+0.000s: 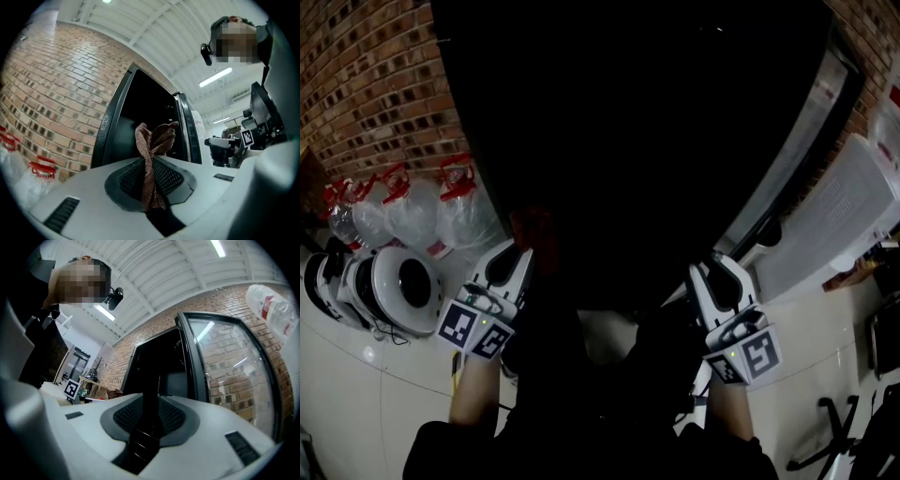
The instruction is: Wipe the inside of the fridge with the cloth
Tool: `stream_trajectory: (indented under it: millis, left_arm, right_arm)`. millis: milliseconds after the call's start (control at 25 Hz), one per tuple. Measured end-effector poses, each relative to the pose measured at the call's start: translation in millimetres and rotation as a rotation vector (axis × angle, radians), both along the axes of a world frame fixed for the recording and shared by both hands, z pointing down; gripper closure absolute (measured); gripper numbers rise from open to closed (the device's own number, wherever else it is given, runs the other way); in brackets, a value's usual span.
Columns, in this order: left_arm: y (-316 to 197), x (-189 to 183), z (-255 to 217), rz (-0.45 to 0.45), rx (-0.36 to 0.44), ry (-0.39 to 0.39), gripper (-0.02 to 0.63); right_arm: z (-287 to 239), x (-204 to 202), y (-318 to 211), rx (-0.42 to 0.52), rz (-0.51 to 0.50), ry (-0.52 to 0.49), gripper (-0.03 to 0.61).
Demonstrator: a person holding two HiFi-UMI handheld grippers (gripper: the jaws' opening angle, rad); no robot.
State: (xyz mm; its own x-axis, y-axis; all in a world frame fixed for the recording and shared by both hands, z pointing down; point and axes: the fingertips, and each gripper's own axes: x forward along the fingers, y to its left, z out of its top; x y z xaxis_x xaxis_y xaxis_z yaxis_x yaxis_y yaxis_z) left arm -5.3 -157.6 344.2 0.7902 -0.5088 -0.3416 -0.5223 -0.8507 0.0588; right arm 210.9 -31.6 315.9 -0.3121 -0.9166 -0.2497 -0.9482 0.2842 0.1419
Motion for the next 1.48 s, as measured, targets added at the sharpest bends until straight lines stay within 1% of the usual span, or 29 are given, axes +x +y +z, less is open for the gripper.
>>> stream_trajectory:
  millis: [120,240,280,320,440,560,640,760,960,1120,1240,1320,1400,1480]
  left_arm:
    - [3.7,-20.4,-8.4,-0.058,0.04,-0.029,0.568]
    - [9.1,-49.0,-8.1,-0.149,0.06,-0.059,0.568]
    - [10.0,-57.8,-6.7,-0.177,0.063,-0.07,0.568]
    - [10.1,-66.4,-5.2,-0.198,0.061,-0.07,0.568]
    - [13.4,-86.9,5.7,-0.247,0.043,-0.02,0.568]
    - [20.2,-94.7,20.7,-0.29,0.036,-0.018,0.568]
    - [22.9,-95.8,27.1,-0.305,0.035,-0.027,0.568]
    - [21.7,-97.1,36.3,-0.318,0.015,-0.017,0.568]
    - [14.3,-98.9,44.6,-0.299,-0.04,0.011,0.568]
    - [16.9,-102.5,55.9,-0.292,-0.057,0.038,0.568]
    - [14.9,-105.8,59.7,-0.288,-0.089,0.101,0.568]
    - [11.4,-107.8,58.1,-0.301,-0.106,0.14,0.568]
    - [7.8,-104.6,52.4,-0.309,-0.11,0.134,0.568]
    - [3.8,-98.2,43.4,-0.309,-0.106,0.11,0.568]
  right_arm:
    - [4.3,-10.7,-6.8,-0.031,-0.018,0.002,0.476]
    - [21.6,-8.9,-9.7,-0.086,-0.005,0.006,0.476]
    - [25.3,-5.1,-9.7,-0.089,0.01,0.012,0.496]
    - [27.4,0.4,-8.9,-0.085,0.027,0.009,0.499]
    - [39.7,22.0,-1.0,-0.059,0.074,-0.055,0.574]
    - [57.9,27.9,4.7,-0.07,0.087,-0.11,0.574]
    - [68.2,24.1,2.8,-0.093,0.092,-0.119,0.575]
    - [80.3,18.3,-5.3,-0.121,0.109,-0.103,0.575]
    - [74.5,8.0,-12.2,-0.114,0.117,-0.062,0.575]
    - [85.1,4.4,-12.0,-0.112,0.117,-0.055,0.575]
    - [94.1,6.5,-19.5,-0.097,0.135,-0.042,0.575]
    - [102.2,7.4,-27.3,-0.107,0.149,-0.039,0.575]
    - [102.2,6.8,-33.9,-0.126,0.153,-0.043,0.575]
    - [95.2,6.4,-40.2,-0.14,0.154,-0.048,0.575]
